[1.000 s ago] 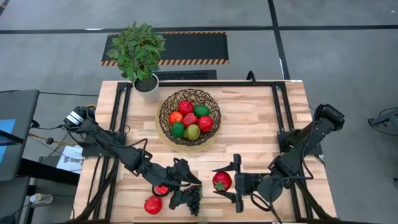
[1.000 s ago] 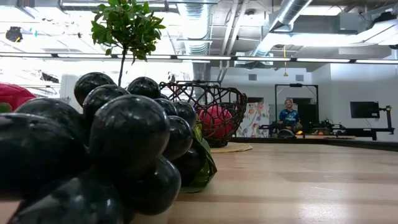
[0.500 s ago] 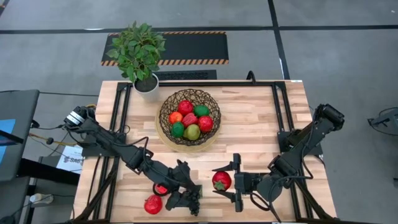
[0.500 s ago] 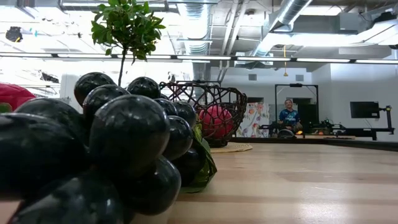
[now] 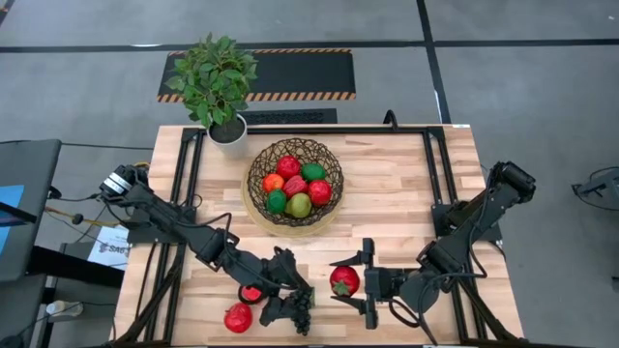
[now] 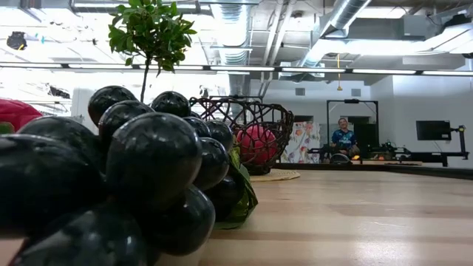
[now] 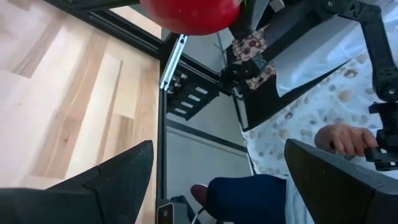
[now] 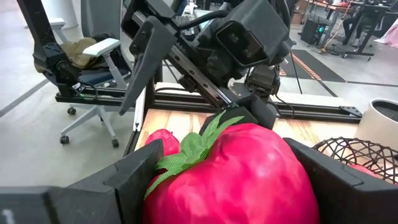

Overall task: Build produce basket
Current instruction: Put the red tomato into the basket

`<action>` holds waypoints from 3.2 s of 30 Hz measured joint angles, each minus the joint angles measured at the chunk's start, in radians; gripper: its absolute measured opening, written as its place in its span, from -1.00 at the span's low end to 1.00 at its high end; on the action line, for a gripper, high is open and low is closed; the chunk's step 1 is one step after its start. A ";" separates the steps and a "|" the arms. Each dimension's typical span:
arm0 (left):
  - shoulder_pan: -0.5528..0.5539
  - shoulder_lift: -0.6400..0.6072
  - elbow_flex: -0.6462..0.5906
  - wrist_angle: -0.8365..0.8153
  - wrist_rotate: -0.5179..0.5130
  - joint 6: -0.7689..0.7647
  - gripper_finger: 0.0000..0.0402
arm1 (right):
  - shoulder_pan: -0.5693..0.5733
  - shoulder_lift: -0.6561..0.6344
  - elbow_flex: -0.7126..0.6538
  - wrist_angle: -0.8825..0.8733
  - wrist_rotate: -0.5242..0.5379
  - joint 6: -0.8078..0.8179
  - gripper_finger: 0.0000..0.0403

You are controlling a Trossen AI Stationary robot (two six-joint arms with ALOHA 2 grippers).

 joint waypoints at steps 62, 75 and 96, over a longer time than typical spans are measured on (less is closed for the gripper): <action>0.074 0.000 0.000 0.136 -0.225 0.107 0.73 | -0.093 0.000 0.000 0.019 -0.087 -0.032 0.59; 0.127 0.000 -0.001 0.205 -0.166 0.096 0.73 | -0.146 0.000 0.000 0.024 -0.113 -0.087 0.59; 0.157 0.000 -0.001 0.224 -0.019 0.084 0.69 | -0.196 0.000 0.001 0.087 -0.212 -0.214 0.59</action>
